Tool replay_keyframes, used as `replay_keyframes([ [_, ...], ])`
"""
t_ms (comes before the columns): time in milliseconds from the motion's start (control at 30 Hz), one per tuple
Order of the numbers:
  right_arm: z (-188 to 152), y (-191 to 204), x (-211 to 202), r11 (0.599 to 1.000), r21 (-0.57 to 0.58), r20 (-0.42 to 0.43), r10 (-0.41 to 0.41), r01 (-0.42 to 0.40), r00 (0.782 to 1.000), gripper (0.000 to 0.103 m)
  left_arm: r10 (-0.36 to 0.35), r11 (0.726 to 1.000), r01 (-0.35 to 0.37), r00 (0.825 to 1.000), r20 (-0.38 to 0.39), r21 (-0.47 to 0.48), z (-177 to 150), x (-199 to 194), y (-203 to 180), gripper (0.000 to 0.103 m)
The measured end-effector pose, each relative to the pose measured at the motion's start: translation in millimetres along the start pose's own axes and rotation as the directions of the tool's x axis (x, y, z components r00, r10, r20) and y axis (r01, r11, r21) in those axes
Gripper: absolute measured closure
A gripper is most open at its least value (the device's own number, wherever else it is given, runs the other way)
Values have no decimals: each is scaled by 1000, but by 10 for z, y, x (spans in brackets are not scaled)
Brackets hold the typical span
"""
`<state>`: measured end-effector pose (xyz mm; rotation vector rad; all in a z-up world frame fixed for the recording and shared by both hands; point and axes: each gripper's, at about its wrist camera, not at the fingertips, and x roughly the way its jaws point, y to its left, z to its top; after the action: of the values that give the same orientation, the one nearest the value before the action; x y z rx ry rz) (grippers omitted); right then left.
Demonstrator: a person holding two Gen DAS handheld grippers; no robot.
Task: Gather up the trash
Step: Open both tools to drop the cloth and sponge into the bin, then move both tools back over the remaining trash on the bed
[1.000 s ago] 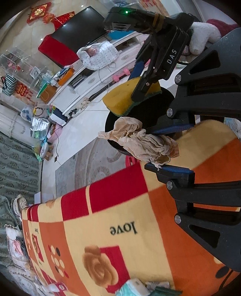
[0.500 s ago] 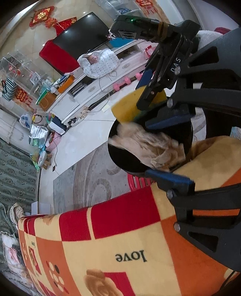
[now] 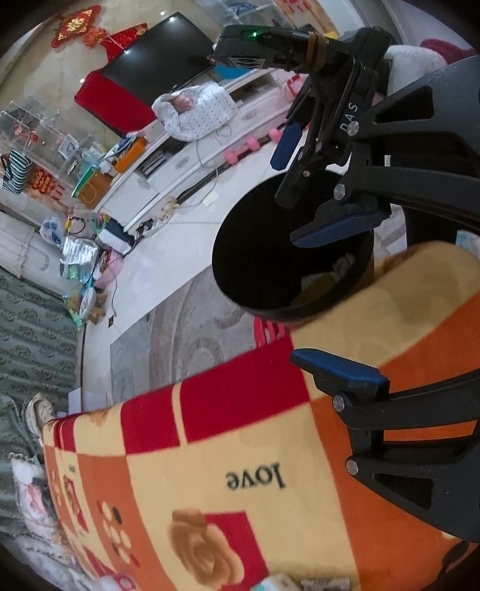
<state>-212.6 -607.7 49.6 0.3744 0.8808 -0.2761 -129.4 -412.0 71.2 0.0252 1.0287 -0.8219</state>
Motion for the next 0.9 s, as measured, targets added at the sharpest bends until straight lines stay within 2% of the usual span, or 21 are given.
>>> replay_keyframes([
  [400, -24, 429, 31, 997, -74, -11, 30, -31, 999, 24, 130, 991, -129, 991, 44, -25, -134, -290, 330, 47],
  [900, -144, 1365, 203, 962, -242, -61, 116, -128, 991, 24, 290, 953, -281, 955, 67, -112, -375, -821, 971, 47],
])
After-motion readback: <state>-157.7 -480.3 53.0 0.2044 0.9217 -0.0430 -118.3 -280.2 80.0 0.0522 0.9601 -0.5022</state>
